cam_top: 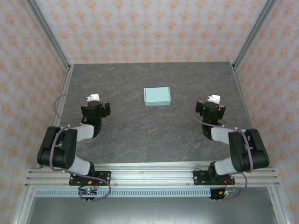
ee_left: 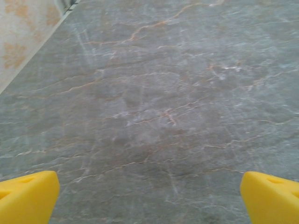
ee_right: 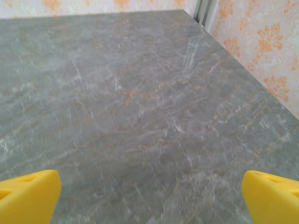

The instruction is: Fold the paper box

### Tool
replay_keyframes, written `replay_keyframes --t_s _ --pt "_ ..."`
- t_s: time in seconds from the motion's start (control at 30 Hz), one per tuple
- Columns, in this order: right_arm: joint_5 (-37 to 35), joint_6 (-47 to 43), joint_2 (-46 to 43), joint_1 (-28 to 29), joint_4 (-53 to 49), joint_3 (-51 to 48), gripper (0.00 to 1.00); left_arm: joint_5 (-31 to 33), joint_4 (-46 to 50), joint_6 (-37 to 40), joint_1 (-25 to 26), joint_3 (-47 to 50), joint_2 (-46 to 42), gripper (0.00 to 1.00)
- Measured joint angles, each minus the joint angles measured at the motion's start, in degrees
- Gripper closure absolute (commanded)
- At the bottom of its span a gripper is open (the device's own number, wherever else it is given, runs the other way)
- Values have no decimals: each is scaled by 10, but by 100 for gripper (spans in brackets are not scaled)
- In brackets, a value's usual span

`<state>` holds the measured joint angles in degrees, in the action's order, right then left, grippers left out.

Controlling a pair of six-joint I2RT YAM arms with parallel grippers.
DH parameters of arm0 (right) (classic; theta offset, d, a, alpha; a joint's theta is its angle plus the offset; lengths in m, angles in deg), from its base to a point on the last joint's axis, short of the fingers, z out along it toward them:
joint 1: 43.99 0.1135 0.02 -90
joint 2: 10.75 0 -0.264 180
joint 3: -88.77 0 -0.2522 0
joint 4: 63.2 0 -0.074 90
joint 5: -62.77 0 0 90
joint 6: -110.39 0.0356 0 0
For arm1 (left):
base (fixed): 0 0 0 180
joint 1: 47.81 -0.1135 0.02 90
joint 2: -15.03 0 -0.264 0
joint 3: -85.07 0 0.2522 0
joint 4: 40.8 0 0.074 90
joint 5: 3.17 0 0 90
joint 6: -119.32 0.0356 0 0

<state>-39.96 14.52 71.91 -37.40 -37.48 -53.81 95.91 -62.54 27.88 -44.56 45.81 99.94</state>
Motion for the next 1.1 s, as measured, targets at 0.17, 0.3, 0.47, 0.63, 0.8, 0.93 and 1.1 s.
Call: replay_keyframes --t_s 0.17,0.3,0.47,0.63,0.8,0.93,1.1 --pt "47 2 40 -24 65 -36 1 -40 -35 16 0 18 7 0" --pt "77 7 45 -30 61 -24 1 -57 -46 16 -4 17 7 0" --pt "94 20 45 -52 60 -9 1 -61 -50 16 -10 17 7 0" --pt "101 22 45 -51 59 -9 1 -64 -51 15 -10 17 7 0" --pt "103 22 45 -51 59 -9 1 -67 -51 16 -10 17 7 0" --pt "106 22 45 -51 59 -9 1 -70 -51 16 -10 17 7 0" --pt "109 22 45 -51 59 -9 1 -70 -51 16 -10 17 7 0"
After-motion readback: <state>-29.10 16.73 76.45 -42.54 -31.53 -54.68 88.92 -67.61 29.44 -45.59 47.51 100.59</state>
